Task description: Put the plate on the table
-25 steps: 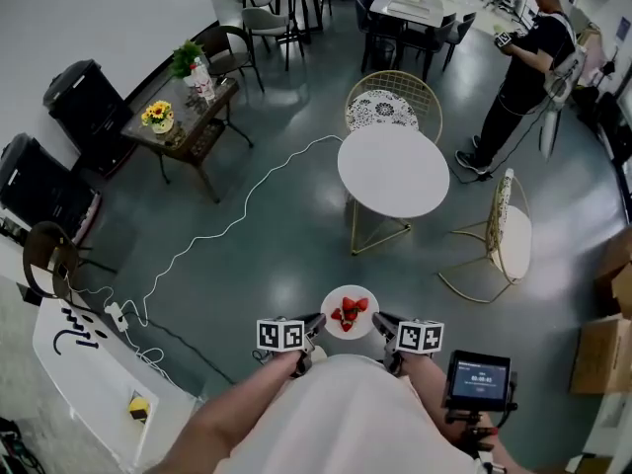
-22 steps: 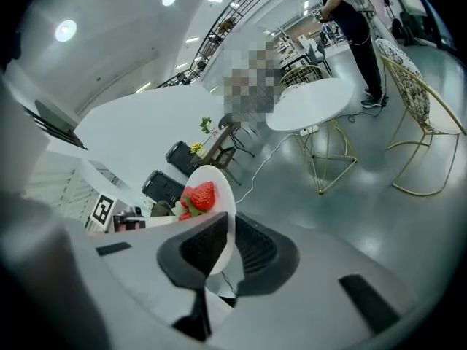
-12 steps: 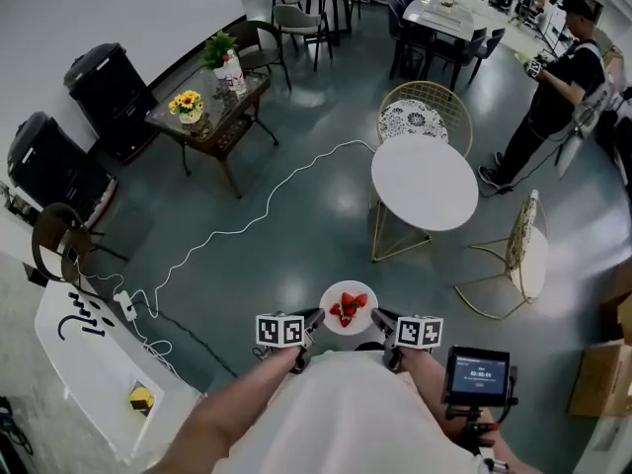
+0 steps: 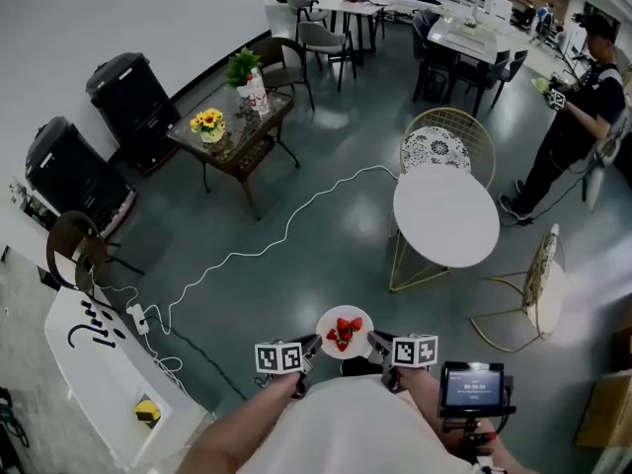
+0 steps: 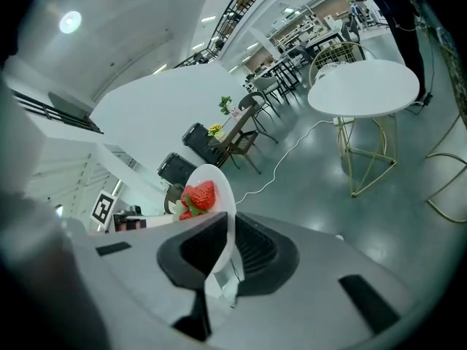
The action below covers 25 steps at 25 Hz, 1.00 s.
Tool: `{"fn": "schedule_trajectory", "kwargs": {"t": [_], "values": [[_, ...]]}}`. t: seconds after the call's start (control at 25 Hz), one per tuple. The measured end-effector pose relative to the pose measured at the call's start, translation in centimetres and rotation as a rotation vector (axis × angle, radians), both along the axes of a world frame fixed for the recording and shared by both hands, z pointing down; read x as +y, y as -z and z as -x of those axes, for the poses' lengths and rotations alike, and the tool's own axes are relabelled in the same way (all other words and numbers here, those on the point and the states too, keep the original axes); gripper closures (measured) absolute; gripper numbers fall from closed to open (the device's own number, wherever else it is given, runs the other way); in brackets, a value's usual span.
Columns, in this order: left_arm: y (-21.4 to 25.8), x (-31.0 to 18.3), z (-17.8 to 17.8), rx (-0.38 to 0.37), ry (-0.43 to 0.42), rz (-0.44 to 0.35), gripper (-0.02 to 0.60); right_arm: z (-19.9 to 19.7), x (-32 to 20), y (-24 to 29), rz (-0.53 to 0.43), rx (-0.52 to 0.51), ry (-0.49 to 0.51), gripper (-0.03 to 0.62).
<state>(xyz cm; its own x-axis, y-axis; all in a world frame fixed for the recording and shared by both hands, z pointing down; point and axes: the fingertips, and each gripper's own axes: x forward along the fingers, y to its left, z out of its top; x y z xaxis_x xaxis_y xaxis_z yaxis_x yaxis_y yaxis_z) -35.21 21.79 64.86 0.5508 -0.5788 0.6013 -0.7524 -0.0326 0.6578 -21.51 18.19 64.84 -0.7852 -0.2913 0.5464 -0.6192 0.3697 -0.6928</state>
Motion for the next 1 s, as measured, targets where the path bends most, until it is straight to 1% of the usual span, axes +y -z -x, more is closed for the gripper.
{"fn": "schedule_trajectory", "kwargs": {"t": [0.12,0.28,0.52,0.72,1.0], "values": [[-1.3,-2.0,0.0,0.014,0.005,0.016,0.554,0.0,-2.3,-1.3,0.006,0.004,0.007,0.563],[-1.4,-5.7,-0.3,0.013,-0.024,0.017,0.554,-0.3,-5.7,-1.6,0.011,0.0,-0.006,0.563],[-0.4,-11.7,-1.8,-0.019,-0.073,0.014,0.554,-2.1,-10.9,-0.7,0.006,-0.025,-0.059,0.563],[-0.1,-15.6,-3.5,-0.037,-0.112,0.016,0.554,-4.0,-14.2,-0.9,0.014,-0.035,-0.106,0.563],[-0.8,-19.7,-5.6,-0.056,-0.177,0.045,0.554,-6.2,-17.5,-1.6,0.03,-0.061,-0.161,0.563]]}}
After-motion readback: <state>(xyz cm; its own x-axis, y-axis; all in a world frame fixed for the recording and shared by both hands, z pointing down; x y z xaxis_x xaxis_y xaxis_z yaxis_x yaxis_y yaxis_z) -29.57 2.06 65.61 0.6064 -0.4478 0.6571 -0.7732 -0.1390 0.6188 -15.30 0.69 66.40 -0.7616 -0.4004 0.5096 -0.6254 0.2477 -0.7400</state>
